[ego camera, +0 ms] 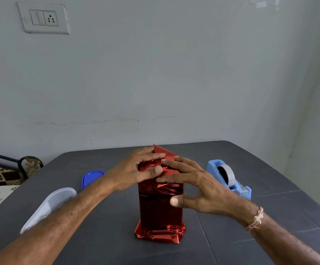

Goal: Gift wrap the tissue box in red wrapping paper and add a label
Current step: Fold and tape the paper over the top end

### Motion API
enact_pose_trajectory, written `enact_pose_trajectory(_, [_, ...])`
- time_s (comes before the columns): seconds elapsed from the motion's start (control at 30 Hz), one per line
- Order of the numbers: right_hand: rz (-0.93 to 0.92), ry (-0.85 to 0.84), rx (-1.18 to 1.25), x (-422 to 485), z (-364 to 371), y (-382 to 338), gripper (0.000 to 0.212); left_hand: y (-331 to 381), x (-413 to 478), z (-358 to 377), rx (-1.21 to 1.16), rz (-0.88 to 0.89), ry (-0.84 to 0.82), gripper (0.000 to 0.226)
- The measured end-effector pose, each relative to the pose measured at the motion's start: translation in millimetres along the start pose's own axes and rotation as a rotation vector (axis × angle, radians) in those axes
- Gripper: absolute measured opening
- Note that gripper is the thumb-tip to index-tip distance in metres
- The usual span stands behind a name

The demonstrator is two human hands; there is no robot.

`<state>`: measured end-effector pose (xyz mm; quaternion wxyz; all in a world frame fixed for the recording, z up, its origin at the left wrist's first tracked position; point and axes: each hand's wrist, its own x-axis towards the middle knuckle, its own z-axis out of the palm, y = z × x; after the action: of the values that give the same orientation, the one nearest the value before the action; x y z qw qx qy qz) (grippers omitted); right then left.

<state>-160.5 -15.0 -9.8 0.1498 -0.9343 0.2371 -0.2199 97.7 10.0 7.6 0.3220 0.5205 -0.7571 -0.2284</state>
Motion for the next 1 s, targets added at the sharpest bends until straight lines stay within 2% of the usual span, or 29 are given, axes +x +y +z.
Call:
enact_pose_trajectory(0.1, [-0.006,0.001,-0.003,-1,0,0,0.060,-8,3,-2,0.035,-0.041,-0.088,0.088])
enact_pose_trajectory(0.3, [-0.009,0.000,-0.008,-2,-1,0,0.061,-3,5,-3,0.049,-0.058,-0.132,0.106])
enact_pose_trajectory(0.4, [-0.028,0.004,-0.023,-2,-1,0,0.059,-4,5,-4,0.020,-0.086,-0.155,0.099])
enact_pose_trajectory(0.57, [-0.073,0.002,-0.088,-6,1,1,0.060,-1,5,-1,-0.027,-0.097,-0.130,0.072])
enact_pose_trajectory(0.8, [-0.104,0.010,-0.141,-10,7,2,0.058,-5,4,14,-0.053,-0.083,0.034,0.075])
enact_pose_trajectory(1.0, [-0.094,0.102,0.137,-13,11,-4,0.040,-9,0,19,-0.071,-0.061,0.084,0.077])
